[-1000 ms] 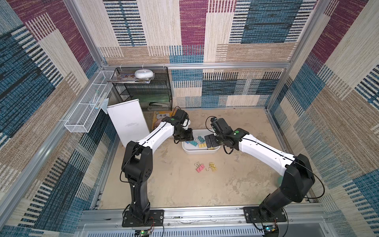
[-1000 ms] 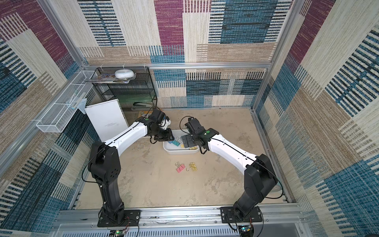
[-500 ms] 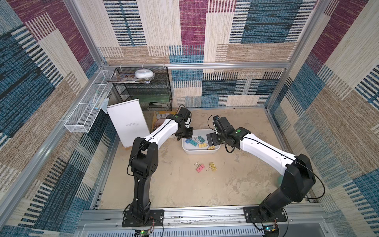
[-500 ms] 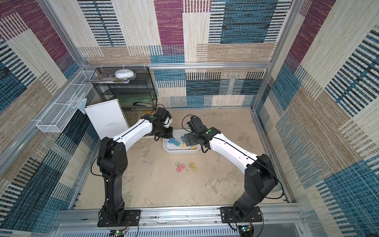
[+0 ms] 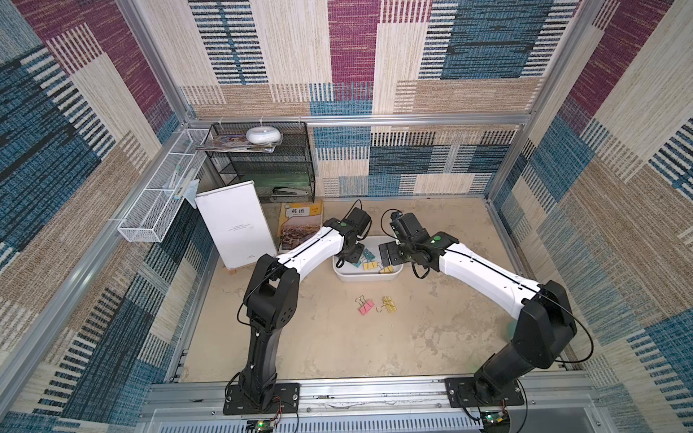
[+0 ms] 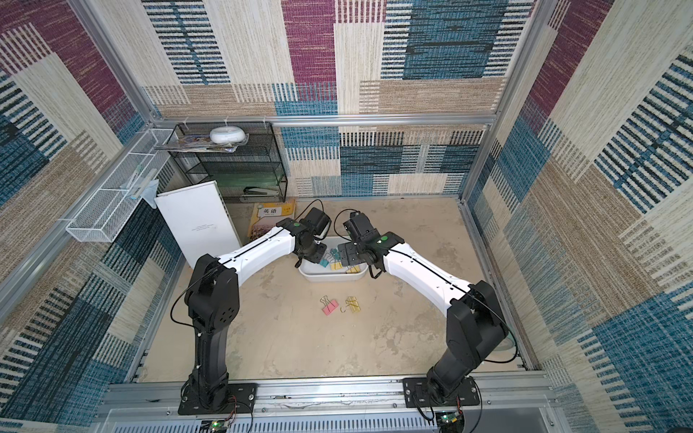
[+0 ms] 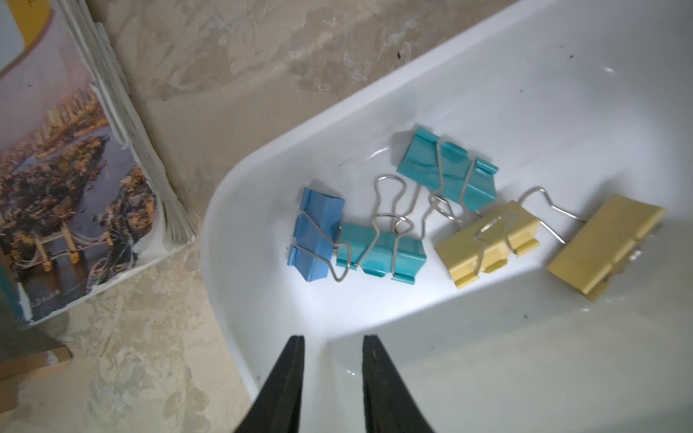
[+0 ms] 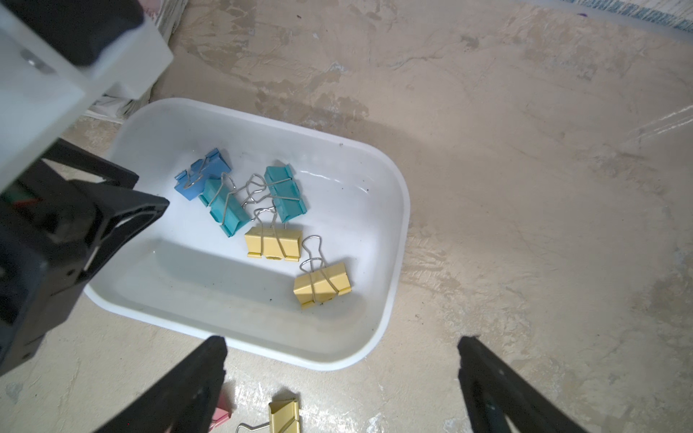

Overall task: Take out the binder clips from the storage box
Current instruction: Pick up the binder clip from the storage box.

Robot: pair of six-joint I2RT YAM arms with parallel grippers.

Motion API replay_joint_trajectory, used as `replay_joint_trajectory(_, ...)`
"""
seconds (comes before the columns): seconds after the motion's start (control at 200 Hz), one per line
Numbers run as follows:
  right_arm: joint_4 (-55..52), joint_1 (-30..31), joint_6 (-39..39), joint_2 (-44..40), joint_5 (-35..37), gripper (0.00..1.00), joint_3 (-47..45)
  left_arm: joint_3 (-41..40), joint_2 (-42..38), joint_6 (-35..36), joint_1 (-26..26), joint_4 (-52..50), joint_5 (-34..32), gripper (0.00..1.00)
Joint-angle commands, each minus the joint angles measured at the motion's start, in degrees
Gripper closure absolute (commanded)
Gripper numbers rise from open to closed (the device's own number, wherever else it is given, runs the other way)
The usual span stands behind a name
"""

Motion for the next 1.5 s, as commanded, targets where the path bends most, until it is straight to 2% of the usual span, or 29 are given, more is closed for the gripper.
replay_joint_trajectory(0.0,0.3,0.0,0.0,0.1,-0.3,0.01,0.1,0.6,1.1,1.6,-0.6,0.4,-4.4,0.68)
replay_joint_trajectory(0.556,-0.3,-0.7,0.2,0.2,0.2,0.01,0.1,3.4,5.6,2.5,-1.8,0.7,-4.0,0.70)
replay_joint_trajectory(0.656,-0.2,-0.8,0.2,0.2,0.0,0.01,0.1,3.7,6.1,2.7,-1.8,0.7,-4.9,0.75)
replay_joint_trajectory(0.881,-0.5,-0.9,0.1,0.4,0.0,0.01,0.3,4.2,7.4,2.7,-1.8,0.7,-5.8,0.79)
replay_joint_trajectory(1.037,-0.5,-0.9,0.1,-0.1,0.1,0.01,0.1,4.7,7.5,2.7,-1.8,0.7,-6.7,0.86)
replay_joint_trajectory(1.142,-0.5,-0.8,0.2,-0.1,0.0,0.01,0.1,4.7,7.3,2.5,-1.8,0.7,-6.8,0.97)
replay_joint_trajectory(1.237,-0.4,-0.9,0.3,-0.2,-0.1,0.01,0.1,4.4,6.6,2.5,-1.8,0.7,-7.0,1.00)
replay_joint_trajectory(1.492,0.2,-1.0,0.3,-0.3,-0.5,0.01,-0.4,2.9,2.9,3.2,-2.8,0.6,-9.4,1.00)
